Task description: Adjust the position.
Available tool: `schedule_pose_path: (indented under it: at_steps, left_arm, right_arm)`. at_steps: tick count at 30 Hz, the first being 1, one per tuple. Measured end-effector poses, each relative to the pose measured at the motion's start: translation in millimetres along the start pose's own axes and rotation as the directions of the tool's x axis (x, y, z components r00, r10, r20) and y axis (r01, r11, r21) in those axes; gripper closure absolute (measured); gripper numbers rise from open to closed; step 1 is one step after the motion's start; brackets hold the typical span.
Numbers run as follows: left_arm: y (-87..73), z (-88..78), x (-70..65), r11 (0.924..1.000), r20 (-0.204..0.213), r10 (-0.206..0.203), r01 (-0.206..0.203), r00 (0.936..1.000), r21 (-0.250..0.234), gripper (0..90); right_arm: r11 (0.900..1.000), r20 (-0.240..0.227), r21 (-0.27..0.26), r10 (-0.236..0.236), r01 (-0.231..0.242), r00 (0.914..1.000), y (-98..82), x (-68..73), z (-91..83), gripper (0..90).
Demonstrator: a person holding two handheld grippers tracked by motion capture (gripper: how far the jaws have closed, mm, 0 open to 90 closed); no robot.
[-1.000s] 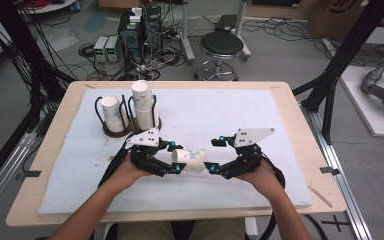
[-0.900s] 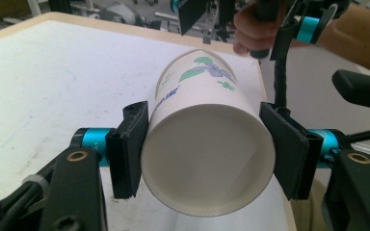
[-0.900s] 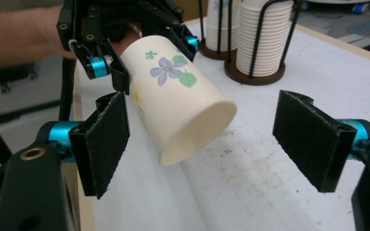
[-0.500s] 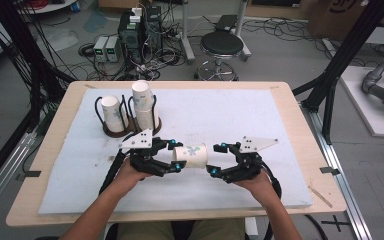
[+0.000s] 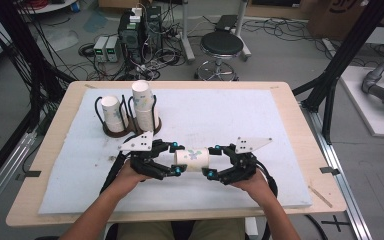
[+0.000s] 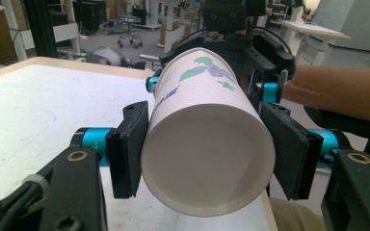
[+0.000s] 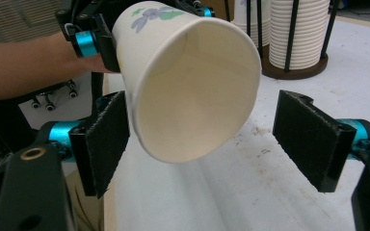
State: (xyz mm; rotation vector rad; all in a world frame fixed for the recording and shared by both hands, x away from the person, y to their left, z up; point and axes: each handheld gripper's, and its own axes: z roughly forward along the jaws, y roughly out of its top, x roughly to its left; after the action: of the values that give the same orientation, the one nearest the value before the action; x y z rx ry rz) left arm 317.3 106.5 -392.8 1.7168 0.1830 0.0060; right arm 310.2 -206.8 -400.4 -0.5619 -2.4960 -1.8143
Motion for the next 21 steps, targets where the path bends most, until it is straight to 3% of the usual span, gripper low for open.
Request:
schedule_pose_path:
  at_steps: [12, 21]
  left_arm:
    - [0.2, 1.0, -0.6, 0.9999, 0.043, 0.012, -0.012, 0.999, -0.011, 37.1]
    - [0.2, -0.1, 0.3, 0.9998, 0.056, -0.003, 0.004, 0.9984, -0.019, 37.1]
  right_arm:
    - [1.0, -0.101, -0.023, -0.014, 0.012, 0.9947, -0.9, -1.9, 6.5, 26.8]
    - [0.999, -0.129, -0.038, -0.015, 0.01, 0.9915, -1.2, -3.3, 3.0, 36.1]
